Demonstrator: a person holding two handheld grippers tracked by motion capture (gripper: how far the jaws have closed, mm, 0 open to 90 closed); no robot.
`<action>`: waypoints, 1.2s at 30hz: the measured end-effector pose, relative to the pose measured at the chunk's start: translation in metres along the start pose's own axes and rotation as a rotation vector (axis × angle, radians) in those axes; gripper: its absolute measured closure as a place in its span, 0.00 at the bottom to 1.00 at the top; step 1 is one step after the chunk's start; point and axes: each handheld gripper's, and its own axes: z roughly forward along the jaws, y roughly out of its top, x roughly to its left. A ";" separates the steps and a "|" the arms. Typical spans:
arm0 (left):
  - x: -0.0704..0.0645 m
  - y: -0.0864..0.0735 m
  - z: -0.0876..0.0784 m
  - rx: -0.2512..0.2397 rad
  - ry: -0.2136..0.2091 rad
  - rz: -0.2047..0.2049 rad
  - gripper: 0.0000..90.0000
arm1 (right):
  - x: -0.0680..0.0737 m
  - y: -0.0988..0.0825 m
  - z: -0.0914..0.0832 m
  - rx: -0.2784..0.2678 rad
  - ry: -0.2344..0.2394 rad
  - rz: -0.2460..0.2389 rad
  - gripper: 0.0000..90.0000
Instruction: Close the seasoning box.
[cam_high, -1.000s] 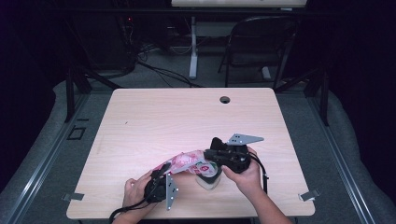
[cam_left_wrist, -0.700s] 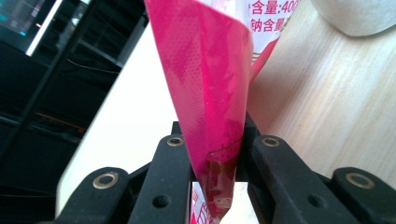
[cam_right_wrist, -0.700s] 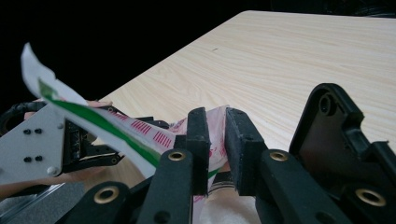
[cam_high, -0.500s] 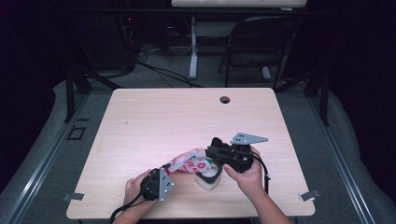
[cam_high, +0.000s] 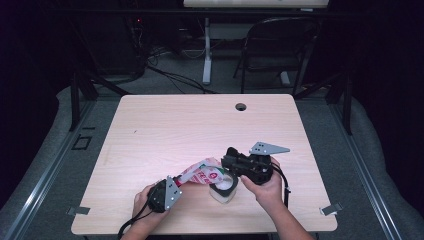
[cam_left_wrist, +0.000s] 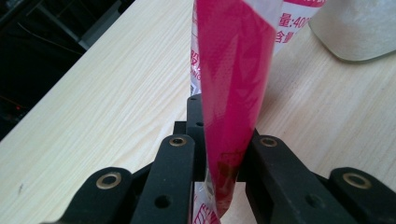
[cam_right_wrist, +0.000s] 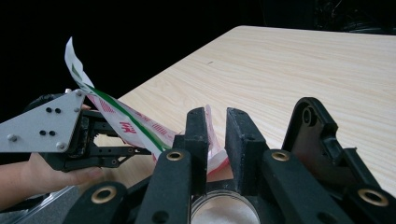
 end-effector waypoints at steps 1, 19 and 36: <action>0.000 0.000 0.000 0.000 0.000 0.000 0.93 | 0.000 0.000 0.000 -0.004 -0.001 0.002 0.87; 0.017 -0.009 0.004 -0.014 -0.073 -0.190 0.93 | 0.001 0.002 -0.004 -0.017 -0.006 -0.006 0.83; 0.033 -0.021 0.011 0.006 -0.134 -0.379 0.91 | 0.003 0.002 -0.006 -0.019 -0.014 -0.013 0.79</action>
